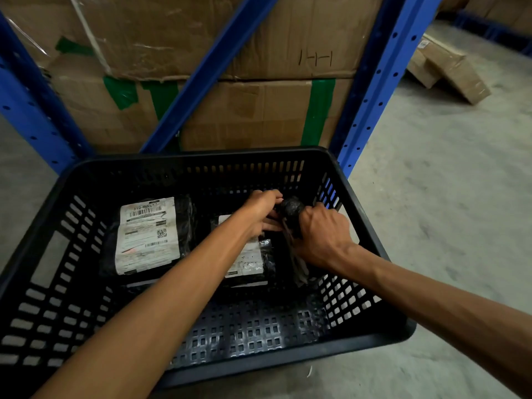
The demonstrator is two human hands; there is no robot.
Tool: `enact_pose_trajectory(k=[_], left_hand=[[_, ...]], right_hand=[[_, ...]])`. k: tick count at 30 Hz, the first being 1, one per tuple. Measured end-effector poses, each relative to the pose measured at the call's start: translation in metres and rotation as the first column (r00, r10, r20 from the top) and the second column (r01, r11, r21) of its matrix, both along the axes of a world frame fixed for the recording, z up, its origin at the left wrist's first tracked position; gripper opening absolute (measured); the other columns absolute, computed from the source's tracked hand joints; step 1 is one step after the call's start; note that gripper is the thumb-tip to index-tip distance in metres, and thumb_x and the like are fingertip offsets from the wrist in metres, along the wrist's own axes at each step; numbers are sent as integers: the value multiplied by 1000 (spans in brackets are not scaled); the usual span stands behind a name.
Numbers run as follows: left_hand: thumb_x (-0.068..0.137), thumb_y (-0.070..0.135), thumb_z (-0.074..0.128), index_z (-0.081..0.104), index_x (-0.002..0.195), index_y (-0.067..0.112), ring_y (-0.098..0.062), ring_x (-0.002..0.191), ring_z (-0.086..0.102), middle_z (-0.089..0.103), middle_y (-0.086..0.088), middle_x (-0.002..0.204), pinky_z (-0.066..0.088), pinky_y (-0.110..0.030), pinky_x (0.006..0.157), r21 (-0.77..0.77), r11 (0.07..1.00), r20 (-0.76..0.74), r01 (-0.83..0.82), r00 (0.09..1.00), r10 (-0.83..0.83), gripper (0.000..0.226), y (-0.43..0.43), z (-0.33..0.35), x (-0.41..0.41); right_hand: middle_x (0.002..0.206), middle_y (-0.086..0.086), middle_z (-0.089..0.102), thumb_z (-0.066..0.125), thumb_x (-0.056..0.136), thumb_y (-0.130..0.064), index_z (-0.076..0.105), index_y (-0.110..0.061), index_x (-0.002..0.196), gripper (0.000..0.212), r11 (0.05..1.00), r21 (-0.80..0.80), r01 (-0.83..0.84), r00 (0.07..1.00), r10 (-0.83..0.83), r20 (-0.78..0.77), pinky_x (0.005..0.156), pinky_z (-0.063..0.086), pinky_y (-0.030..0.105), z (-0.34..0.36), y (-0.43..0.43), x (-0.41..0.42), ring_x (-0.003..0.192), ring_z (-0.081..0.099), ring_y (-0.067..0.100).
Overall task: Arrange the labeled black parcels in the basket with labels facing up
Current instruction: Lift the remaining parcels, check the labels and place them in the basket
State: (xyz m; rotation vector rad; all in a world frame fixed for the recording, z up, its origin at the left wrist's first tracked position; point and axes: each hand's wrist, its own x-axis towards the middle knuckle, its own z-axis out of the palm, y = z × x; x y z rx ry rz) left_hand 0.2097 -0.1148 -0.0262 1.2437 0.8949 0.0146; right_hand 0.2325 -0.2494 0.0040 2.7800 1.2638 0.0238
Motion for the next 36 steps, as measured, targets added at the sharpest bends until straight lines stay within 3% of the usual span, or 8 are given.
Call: enact_pose_trajectory(k=[8, 13, 17, 24, 28, 32, 34, 36], left_hand=[[92, 44, 52, 56, 118, 7, -38, 113, 59, 63, -23, 121, 49, -54, 89, -441, 897, 155, 35, 987, 38, 46, 35, 78, -48], [85, 29, 70, 68, 111, 6, -30, 82, 67, 71, -18, 98, 54, -42, 84, -318, 948, 114, -12, 992, 51, 35, 34, 104, -82], [90, 21, 64, 66, 117, 3, -33, 89, 68, 70, -21, 106, 54, -43, 84, -341, 932, 208, -120, 958, 200, 32, 29, 101, -111], [87, 19, 65, 64, 125, 3, -41, 114, 64, 67, -25, 123, 47, -53, 102, -478, 857, 376, -191, 837, 396, 42, 29, 106, -145], [87, 21, 65, 68, 118, 9, -39, 103, 70, 73, -20, 114, 56, -51, 88, -548, 811, 491, -204, 707, 510, 33, 19, 107, -152], [81, 17, 68, 62, 128, 12, -36, 115, 65, 70, -15, 123, 52, -53, 95, -542, 792, 576, -281, 562, 594, 48, 9, 96, -154], [73, 15, 72, 56, 134, 13, -35, 120, 62, 68, -13, 128, 50, -53, 98, -524, 788, 590, -324, 529, 610, 62, 4, 88, -153], [67, 12, 75, 52, 136, 15, -31, 116, 64, 71, -10, 123, 55, -48, 91, -500, 777, 587, -383, 511, 628, 72, 3, 83, -153]], right_hand=[[117, 6, 55, 71, 79, -32, 53, -18, 133, 58, 952, 178, -249, 944, 197, 265, 48, 43, 33, 63, -13, -29, 88, 62, 28], [122, 12, 64, 82, 74, -15, 55, -9, 139, 70, 818, 168, -550, 791, 446, 419, 68, 57, 42, 63, -21, -44, 101, 63, 35], [135, 9, 62, 69, 92, -31, 52, -15, 145, 58, 704, 350, -618, 784, 521, 337, 87, 54, 45, 64, -21, -43, 118, 60, 32], [168, -7, 14, 23, 105, -50, 15, -39, 158, 54, 690, 669, -277, 855, 495, -156, 124, 17, 47, 64, -12, -59, 155, 3, 10], [168, -11, -6, 32, 95, -64, 9, -43, 157, 70, 699, 705, 118, 810, 343, -476, 125, 7, 46, 73, 8, -58, 153, -10, 5], [159, -7, 36, 65, 90, -49, 1, -41, 157, 93, 509, 534, 675, 394, 364, -844, 113, 37, 42, 81, 26, -61, 138, 45, 15], [131, 1, 67, 69, 91, -33, 27, -27, 154, 76, 474, 323, 819, 133, 390, -911, 85, 59, 41, 83, 33, -59, 98, 75, 18], [114, 7, 74, 69, 90, -22, 48, -19, 140, 54, 469, 259, 844, 60, 397, -916, 64, 59, 33, 81, 38, -54, 81, 75, 18]])
